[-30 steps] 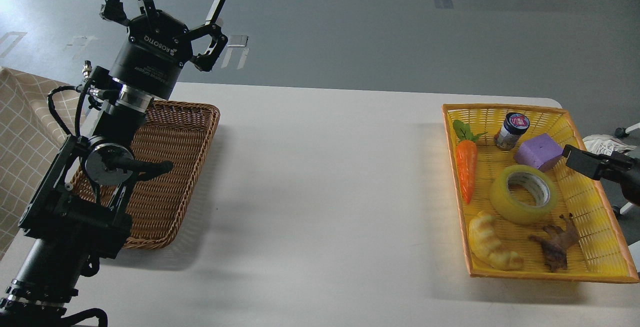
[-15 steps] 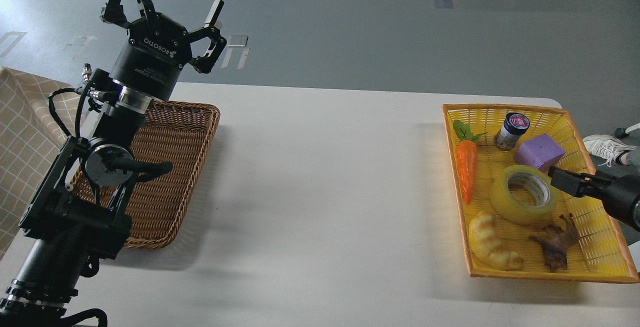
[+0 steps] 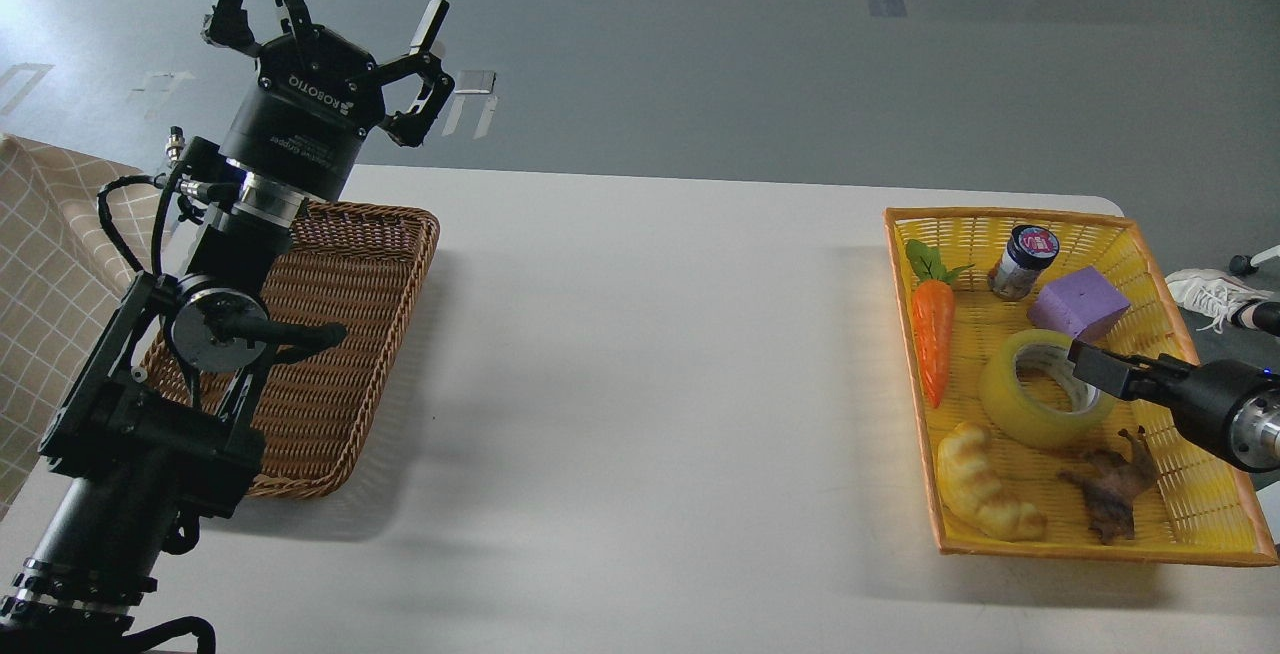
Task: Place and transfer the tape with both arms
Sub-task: 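Insert the right gripper into the tape roll's hole and grip it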
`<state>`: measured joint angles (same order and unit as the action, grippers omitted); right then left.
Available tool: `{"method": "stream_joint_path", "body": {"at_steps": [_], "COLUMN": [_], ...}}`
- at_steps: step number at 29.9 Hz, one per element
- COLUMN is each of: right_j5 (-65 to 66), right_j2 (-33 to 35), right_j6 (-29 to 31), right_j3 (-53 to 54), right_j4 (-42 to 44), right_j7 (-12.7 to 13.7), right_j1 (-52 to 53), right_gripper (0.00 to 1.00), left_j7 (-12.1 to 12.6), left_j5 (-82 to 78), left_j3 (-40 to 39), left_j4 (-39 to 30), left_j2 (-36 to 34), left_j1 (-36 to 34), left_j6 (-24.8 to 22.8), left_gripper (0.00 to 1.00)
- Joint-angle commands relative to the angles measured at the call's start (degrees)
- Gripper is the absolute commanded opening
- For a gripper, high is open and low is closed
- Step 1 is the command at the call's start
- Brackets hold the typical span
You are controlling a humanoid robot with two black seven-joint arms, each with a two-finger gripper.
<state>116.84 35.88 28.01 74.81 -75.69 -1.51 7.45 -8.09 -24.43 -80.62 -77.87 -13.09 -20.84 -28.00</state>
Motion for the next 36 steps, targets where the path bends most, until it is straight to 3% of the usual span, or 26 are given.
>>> {"method": "stream_joint_path", "body": {"at_steps": [1, 36], "right_j5": [0.06, 3.13], "right_j2": [-0.11, -4.94], "right_j6": [-0.01, -0.01], "right_j3": [-0.28, -5.99], "right_j4": [0.28, 9.24], "right_j7": [-0.07, -0.07], "right_j1": [0.29, 7.76], "right_gripper": [0.99, 0.96], "left_j7": [0.0, 0.0], "left_j5": [0.0, 0.0], "left_j3": [0.02, -0.07], "left_j4": [0.09, 0.09], "left_j2": [0.0, -0.09], "left_j1": [0.18, 0.88], "left_j6": [0.05, 0.31], "left_gripper": [0.98, 0.98]}}
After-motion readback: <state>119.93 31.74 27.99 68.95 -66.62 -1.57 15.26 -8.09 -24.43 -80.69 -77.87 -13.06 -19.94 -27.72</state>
